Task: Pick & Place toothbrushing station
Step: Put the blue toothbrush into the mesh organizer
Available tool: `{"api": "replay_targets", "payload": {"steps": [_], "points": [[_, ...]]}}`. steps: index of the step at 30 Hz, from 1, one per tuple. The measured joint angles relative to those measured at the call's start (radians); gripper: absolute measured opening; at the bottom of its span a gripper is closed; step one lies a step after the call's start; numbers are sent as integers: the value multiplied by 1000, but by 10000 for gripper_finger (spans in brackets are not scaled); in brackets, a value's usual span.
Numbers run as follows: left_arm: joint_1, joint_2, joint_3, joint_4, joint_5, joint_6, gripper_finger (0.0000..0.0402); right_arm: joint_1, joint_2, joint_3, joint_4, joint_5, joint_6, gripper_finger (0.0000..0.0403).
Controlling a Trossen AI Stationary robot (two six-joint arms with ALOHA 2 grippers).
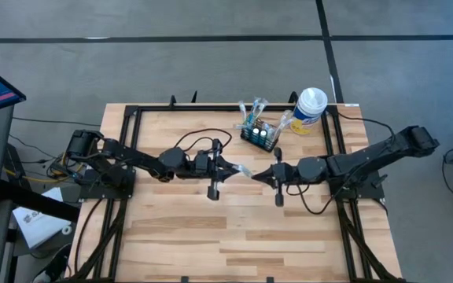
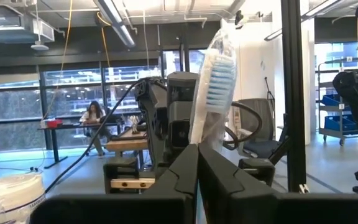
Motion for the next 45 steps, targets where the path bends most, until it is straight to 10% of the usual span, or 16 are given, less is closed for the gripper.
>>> {"api": "replay_targets", "payload": {"steps": [16, 28, 34, 45], "points": [[9, -4, 0, 0, -20, 20, 0, -24, 15, 0, -9, -10, 7, 3], [21, -4, 0, 2, -23, 19, 0, -30, 15, 0, -32, -2, -5, 85], [32, -4, 0, 0, -23, 19, 0, -30, 15, 0, -44, 8, -29, 12], [30, -5, 0, -294, 10, 19, 0, -20, 19, 0, -407, -19, 130, 102]]}}
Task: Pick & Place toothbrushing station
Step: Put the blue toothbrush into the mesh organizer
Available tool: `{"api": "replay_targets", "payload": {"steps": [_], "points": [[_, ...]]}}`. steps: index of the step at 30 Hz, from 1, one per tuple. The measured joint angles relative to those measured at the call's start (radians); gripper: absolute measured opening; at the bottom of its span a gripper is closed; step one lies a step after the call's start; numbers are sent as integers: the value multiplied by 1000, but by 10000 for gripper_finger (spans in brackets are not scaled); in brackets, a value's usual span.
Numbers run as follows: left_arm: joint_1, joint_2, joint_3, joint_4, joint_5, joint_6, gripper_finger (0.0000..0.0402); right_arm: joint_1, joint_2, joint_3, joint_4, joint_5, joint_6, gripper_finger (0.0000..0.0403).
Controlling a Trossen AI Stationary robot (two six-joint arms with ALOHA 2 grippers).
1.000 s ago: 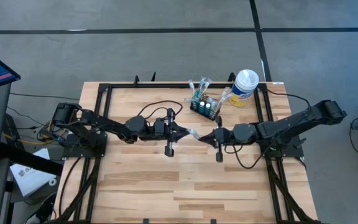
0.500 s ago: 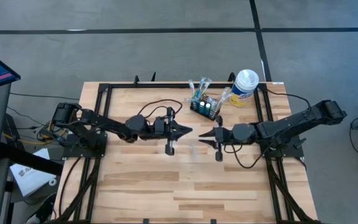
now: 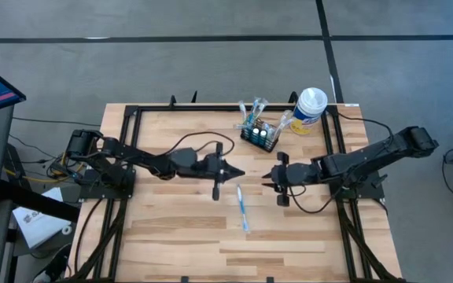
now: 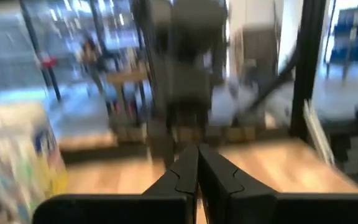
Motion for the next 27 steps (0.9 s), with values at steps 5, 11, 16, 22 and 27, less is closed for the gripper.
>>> {"api": "replay_targets", "payload": {"steps": [5, 11, 16, 22, 27], "points": [[-4, 1, 23, -256, 24, 0, 3, 15, 0, 0, -26, -6, 9, 111], [-46, 47, 124, -494, 49, 64, 3, -1, 0, 0, -38, -5, 5, 112], [-92, 163, 247, -624, 56, 132, 3, -16, 0, 0, -59, -6, 5, 112], [-150, 327, 473, -925, 88, 222, 3, -17, 0, 0, -135, -22, 31, 112], [-201, 427, 633, -1102, 88, 345, 3, -17, 0, 0, -179, -24, 46, 112]]}}
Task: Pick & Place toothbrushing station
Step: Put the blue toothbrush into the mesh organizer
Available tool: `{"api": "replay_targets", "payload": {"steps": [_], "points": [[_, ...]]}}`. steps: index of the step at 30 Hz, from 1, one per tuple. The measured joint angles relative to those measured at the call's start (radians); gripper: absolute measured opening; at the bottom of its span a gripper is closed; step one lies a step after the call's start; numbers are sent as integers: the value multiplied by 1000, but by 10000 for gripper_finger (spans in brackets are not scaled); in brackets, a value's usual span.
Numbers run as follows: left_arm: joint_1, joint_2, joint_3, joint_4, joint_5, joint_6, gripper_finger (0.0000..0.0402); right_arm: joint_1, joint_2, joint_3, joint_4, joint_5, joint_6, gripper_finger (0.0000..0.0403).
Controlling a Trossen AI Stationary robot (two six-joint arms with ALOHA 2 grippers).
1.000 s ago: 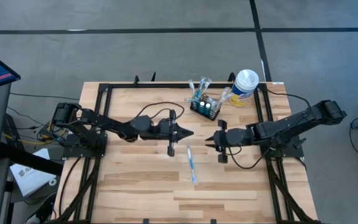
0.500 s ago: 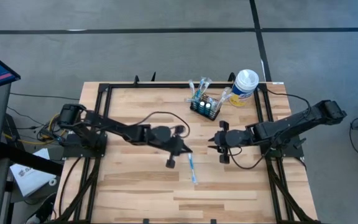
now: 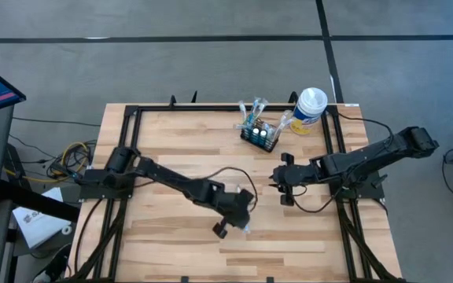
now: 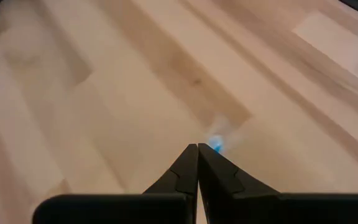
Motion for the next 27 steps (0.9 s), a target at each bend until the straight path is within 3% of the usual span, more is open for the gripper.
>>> {"api": "replay_targets", "payload": {"steps": [7, 11, 16, 27], "points": [[-19, 66, 54, -36, -26, 145, 3, 0, 0, 0, -3, 0, 10, 112], [0, 65, 51, -68, -82, 153, 3, 2, 0, 0, -19, 0, 41, 112], [31, 65, 50, -77, -69, 138, 7, 2, 0, 0, -20, -1, 42, 112], [34, 70, 49, -82, -19, 140, 104, 2, 0, 0, -19, -1, 42, 112]]}}
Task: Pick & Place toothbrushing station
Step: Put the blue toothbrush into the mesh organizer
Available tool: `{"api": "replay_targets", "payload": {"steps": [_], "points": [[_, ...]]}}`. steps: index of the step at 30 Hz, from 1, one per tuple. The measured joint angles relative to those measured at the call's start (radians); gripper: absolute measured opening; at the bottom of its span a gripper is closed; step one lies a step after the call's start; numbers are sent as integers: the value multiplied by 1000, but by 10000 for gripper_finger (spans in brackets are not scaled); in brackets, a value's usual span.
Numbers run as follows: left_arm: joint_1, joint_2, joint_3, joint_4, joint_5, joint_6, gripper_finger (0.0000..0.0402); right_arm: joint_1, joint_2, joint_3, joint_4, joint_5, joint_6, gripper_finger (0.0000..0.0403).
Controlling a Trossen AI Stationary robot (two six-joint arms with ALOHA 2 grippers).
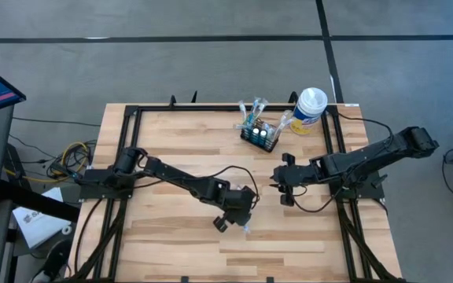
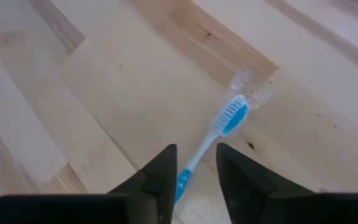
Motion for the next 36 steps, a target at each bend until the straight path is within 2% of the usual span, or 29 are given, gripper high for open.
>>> {"api": "replay_targets", "payload": {"steps": [8, 16, 22, 29, 36], "points": [[5, 37, -2, 19, -8, 28, 149, 0, 0, 0, 0, 0, 16, 112], [4, 79, -1, 34, -10, 87, 142, 0, 0, 0, 3, 0, 18, 112], [6, 89, 2, 42, -18, 97, 111, 0, 0, 0, 4, 0, 18, 112], [10, 89, 0, 42, -69, 99, 12, 0, 0, 0, 5, 0, 18, 112], [19, 89, 0, 48, -69, 90, 2, 0, 0, 0, 4, 0, 18, 112]]}}
